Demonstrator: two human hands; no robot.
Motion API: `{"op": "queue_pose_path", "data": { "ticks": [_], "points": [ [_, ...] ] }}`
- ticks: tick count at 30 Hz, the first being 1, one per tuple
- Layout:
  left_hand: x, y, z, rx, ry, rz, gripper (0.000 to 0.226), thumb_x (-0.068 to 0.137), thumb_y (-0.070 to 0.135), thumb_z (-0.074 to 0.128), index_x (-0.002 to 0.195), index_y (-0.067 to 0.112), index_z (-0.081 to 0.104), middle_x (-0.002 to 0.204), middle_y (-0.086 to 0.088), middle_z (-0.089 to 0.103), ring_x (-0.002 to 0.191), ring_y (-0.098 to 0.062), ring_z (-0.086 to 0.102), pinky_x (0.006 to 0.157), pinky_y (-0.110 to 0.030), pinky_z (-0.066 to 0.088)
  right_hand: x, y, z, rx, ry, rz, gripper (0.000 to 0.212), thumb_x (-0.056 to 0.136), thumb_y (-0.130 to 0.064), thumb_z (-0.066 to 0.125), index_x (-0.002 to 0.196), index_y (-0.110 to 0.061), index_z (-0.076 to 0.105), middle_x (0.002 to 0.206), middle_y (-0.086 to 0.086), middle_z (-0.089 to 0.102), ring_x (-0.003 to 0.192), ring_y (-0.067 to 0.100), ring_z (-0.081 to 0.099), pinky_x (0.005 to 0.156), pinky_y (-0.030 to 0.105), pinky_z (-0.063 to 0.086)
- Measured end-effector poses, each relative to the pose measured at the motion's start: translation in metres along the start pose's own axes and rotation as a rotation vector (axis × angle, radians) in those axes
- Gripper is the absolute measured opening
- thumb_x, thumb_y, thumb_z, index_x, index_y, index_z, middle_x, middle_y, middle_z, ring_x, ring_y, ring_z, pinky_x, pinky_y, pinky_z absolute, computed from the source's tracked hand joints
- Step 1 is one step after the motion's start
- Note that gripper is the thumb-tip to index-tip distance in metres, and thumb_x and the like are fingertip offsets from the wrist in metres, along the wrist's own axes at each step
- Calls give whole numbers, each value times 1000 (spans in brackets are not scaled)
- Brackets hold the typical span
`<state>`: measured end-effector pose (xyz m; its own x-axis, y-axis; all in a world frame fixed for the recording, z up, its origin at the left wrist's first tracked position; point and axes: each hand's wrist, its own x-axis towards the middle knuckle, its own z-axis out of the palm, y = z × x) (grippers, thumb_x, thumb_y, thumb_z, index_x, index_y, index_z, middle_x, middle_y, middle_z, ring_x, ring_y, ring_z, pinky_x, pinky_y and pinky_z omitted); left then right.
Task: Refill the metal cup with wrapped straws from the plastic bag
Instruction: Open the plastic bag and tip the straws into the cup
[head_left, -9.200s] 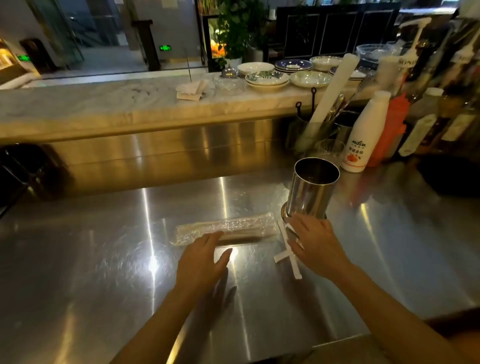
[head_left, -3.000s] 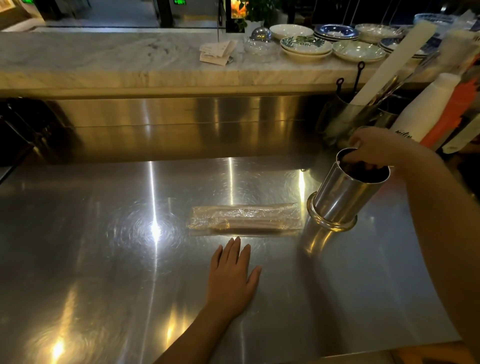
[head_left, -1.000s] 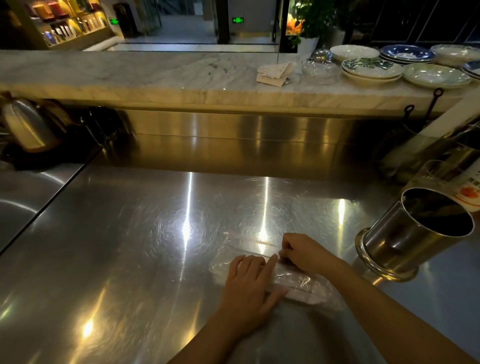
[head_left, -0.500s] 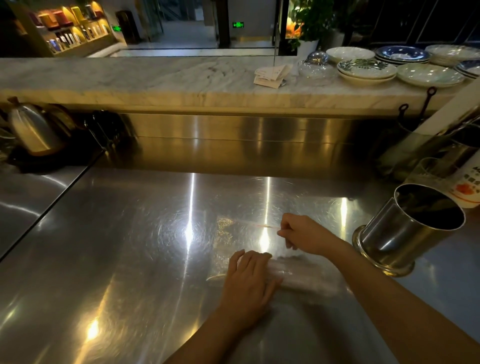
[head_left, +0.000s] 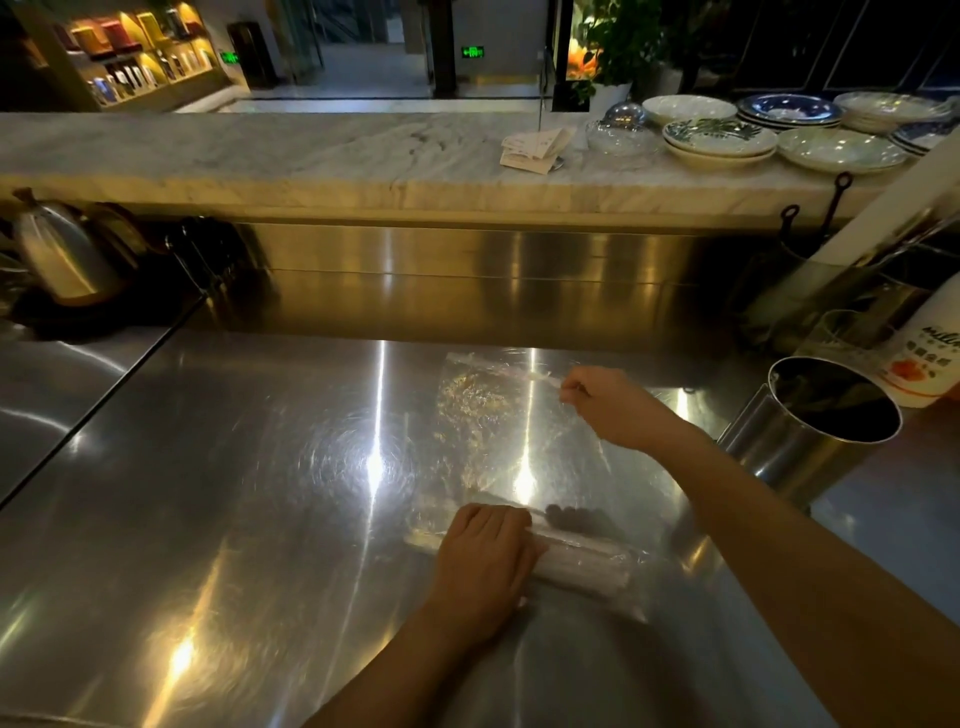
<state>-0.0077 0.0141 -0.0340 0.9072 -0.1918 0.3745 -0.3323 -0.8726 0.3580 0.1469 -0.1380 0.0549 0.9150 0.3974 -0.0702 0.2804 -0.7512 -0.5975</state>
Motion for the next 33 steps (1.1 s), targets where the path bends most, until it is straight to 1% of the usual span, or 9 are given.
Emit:
{"op": "queue_pose_path", "data": {
  "ticks": [3, 7, 11, 15, 18, 20, 25, 29, 33],
  "points": [
    [-3, 0, -1, 83, -53, -3, 29, 89, 40, 41, 101, 23, 60, 88, 4, 65, 78, -13, 59, 78, -24, 44, 2, -5, -2, -32, -17, 9, 31, 91, -40, 46, 73, -15, 53, 67, -1, 50, 62, 14, 49, 52, 24, 36],
    [-7, -1, -1, 124, -57, 25, 29, 90, 43, 40, 87, 25, 63, 106, -1, 65, 96, -17, 58, 87, -30, 44, -2, -10, -8, -81, -117, -31, 56, 50, -70, 70, 74, -21, 57, 69, -6, 57, 62, 11, 53, 50, 25, 41],
    [-13, -2, 1, 151, -38, 80, 24, 90, 36, 42, 86, 22, 61, 118, -1, 66, 113, -17, 57, 102, -30, 31, -5, -9, -17, -114, -150, -59, 50, 56, -48, 80, 95, -21, 64, 85, -16, 58, 74, 4, 54, 62, 19, 42],
    [-18, 0, -1, 76, -18, 43, 21, 91, 36, 40, 91, 23, 56, 86, 6, 67, 82, -11, 58, 88, -25, 38, -6, -14, -21, -117, 27, -37, 19, 76, -29, 71, 86, -13, 69, 81, -1, 64, 68, 12, 56, 70, 30, 46],
    [-19, 2, -4, 141, -33, 46, 29, 89, 39, 40, 103, 23, 61, 82, 7, 63, 76, -11, 53, 80, -23, 36, -8, -22, -26, -138, 83, -37, 16, 81, -27, 66, 87, -12, 69, 76, -3, 59, 66, 12, 55, 70, 30, 45],
    [-20, 3, -5, 150, -5, 59, 27, 89, 37, 42, 88, 22, 63, 80, 3, 61, 78, -12, 46, 78, -24, 32, -9, -27, -30, -165, 104, -56, 17, 82, -27, 64, 91, -13, 69, 79, -3, 59, 71, 14, 56, 71, 30, 45],
    [-21, 5, -6, 115, 42, 54, 27, 88, 33, 42, 80, 17, 62, 108, -5, 69, 106, -22, 60, 94, -38, 46, -9, -40, -48, -232, 176, -98, 16, 85, -27, 60, 92, -15, 68, 70, -10, 55, 62, 9, 52, 60, 24, 39],
    [-24, 4, -6, 77, 10, 39, 22, 85, 32, 44, 78, 19, 59, 77, 2, 68, 73, -14, 62, 85, -33, 52, -7, -45, -66, -193, 243, -117, 13, 84, -26, 61, 83, -14, 66, 60, -14, 47, 57, 2, 45, 49, 20, 29],
    [-31, 2, -6, 107, -22, -14, 31, 83, 39, 45, 99, 22, 66, 91, 0, 69, 83, -17, 63, 82, -28, 43, -10, -47, -71, -208, 286, -158, 13, 85, -25, 61, 83, -13, 65, 60, -17, 42, 58, -1, 40, 51, 19, 28]
  ]
}}
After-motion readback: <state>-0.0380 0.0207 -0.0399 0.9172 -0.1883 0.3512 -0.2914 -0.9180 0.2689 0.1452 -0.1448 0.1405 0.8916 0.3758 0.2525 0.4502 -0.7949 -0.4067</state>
